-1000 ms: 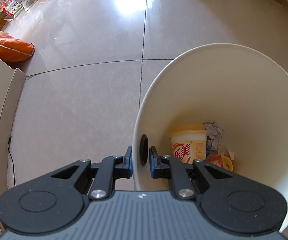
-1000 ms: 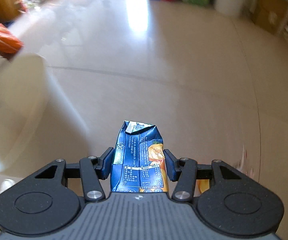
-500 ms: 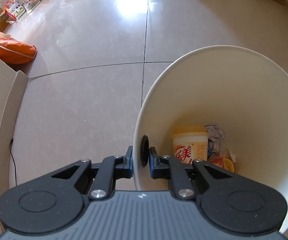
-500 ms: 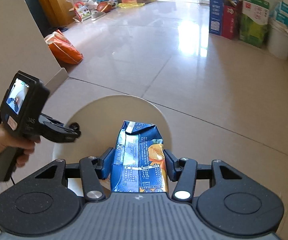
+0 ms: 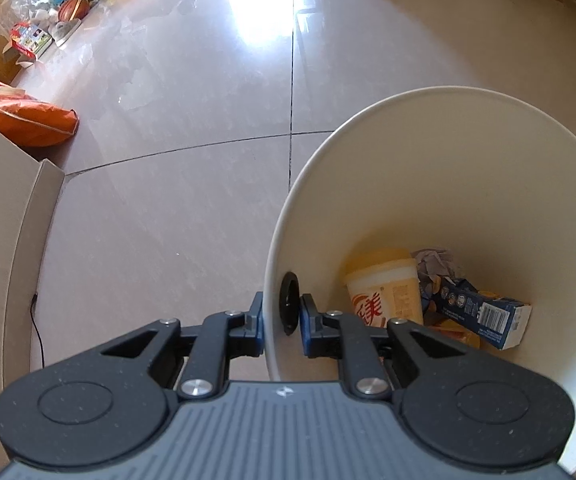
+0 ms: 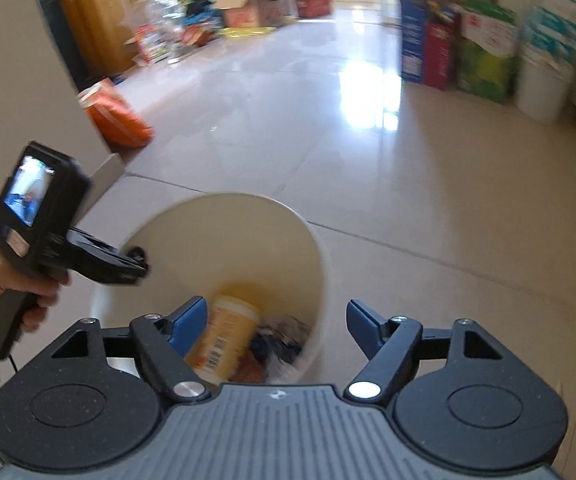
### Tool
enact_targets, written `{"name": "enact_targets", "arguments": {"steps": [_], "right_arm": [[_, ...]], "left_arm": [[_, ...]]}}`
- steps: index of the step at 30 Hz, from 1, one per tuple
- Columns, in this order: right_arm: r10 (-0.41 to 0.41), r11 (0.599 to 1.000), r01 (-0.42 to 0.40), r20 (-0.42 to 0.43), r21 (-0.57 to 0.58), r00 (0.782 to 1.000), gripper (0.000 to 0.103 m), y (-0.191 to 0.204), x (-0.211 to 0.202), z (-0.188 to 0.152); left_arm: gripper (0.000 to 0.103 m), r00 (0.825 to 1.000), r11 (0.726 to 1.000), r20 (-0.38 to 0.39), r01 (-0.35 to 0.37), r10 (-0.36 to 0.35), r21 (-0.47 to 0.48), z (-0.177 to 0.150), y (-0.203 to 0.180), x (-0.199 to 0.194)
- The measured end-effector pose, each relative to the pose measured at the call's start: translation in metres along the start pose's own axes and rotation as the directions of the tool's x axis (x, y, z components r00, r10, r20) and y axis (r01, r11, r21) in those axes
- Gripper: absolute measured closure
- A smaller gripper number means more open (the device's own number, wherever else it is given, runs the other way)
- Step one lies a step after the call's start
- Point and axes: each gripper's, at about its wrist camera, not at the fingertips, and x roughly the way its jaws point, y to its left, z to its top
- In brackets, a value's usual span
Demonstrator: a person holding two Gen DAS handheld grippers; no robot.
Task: Collect trash
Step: 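Carry the carton over the bin and open the right tool to drop it, then return the right tool to the pile toward the small white plastic cup, then close the right tool on the small white plastic cup and lift it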
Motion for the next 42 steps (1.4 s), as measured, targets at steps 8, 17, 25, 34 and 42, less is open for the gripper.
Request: {"name": "enact_targets", "arguments": {"steps": [8,17,25,34,42], "right_arm": [[-0.261,0.941,0.277,-0.103,0.195,0.96,0.013,-0.092,-0.007,-0.097],[-0.337,0.749,0.467,-0.338,0.469,0.879,0.013,-0.211,0.025,-0.202],[-0.332,0.582,0.52,-0.401,0.626,0.854,0.02,-0.274,0.067,-0.244],[-0.313,0.481,0.56,-0.464,0.675,0.828,0.045,-0.296,0.1,-0.266],[-0.312,0.467,0.56,-0.465,0.684,0.828,0.054,-0.294,0.105,-0.272]], "left_arm": [[0.087,1.0,1.0,0.01,-0.017,0.017,0.022,-0.002,-0.009,-0.004],[0.087,1.0,0.999,0.006,-0.024,0.023,0.027,-0.001,-0.011,-0.004],[0.087,1.0,0.999,0.004,-0.025,0.025,0.027,-0.001,-0.011,-0.004],[0.087,1.0,0.999,0.004,-0.031,0.031,0.036,-0.001,-0.011,-0.003],[0.087,1.0,0.999,0.003,-0.031,0.031,0.038,0.0,-0.012,-0.003]]}}
